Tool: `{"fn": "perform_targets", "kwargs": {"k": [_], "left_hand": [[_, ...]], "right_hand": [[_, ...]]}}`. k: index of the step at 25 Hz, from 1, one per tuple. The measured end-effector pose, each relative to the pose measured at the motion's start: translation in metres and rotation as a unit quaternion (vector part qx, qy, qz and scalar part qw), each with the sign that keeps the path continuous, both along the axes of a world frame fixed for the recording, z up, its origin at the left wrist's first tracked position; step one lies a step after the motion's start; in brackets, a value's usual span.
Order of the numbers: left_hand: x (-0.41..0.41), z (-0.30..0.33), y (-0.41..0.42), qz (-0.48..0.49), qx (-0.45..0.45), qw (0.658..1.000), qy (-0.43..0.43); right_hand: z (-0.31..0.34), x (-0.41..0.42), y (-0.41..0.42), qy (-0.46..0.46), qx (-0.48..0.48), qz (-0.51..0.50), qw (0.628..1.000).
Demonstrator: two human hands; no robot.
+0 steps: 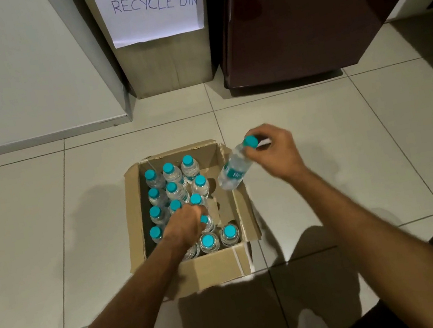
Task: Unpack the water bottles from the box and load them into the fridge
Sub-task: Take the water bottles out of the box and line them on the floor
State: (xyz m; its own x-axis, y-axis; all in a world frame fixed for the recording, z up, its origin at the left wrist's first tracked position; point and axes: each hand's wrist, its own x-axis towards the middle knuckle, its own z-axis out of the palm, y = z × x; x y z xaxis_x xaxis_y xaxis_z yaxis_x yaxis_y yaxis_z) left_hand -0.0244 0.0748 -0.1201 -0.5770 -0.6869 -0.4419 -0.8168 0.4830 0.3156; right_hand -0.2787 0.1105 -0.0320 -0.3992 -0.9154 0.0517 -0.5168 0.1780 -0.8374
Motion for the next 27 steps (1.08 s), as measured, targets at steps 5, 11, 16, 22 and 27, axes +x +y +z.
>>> {"fn": "perform_targets", "kwargs": {"k": [5, 11, 16, 22, 27], "left_hand": [[0.007, -0.005, -0.007, -0.008, -0.003, 1.000, 0.004], [0.000, -0.016, -0.008, -0.016, -0.012, 1.000, 0.022], [0.000, -0.016, -0.008, -0.014, -0.001, 0.999, 0.036], [-0.004, -0.017, -0.010, -0.074, -0.013, 0.996, 0.046], [-0.004, 0.016, -0.038, -0.022, 0.084, 0.990, 0.108]], "right_hand": [[-0.023, -0.046, -0.032, 0.071, 0.091, -0.051, 0.992], [-0.091, -0.062, -0.055, 0.083, 0.188, -0.062, 0.977], [-0.115, -0.068, -0.070, 0.103, 0.208, -0.057, 0.971], [-0.132, -0.070, -0.067, 0.129, 0.217, -0.059, 0.966], [-0.097, -0.049, -0.056, 0.069, 0.124, -0.168, 0.976]]}}
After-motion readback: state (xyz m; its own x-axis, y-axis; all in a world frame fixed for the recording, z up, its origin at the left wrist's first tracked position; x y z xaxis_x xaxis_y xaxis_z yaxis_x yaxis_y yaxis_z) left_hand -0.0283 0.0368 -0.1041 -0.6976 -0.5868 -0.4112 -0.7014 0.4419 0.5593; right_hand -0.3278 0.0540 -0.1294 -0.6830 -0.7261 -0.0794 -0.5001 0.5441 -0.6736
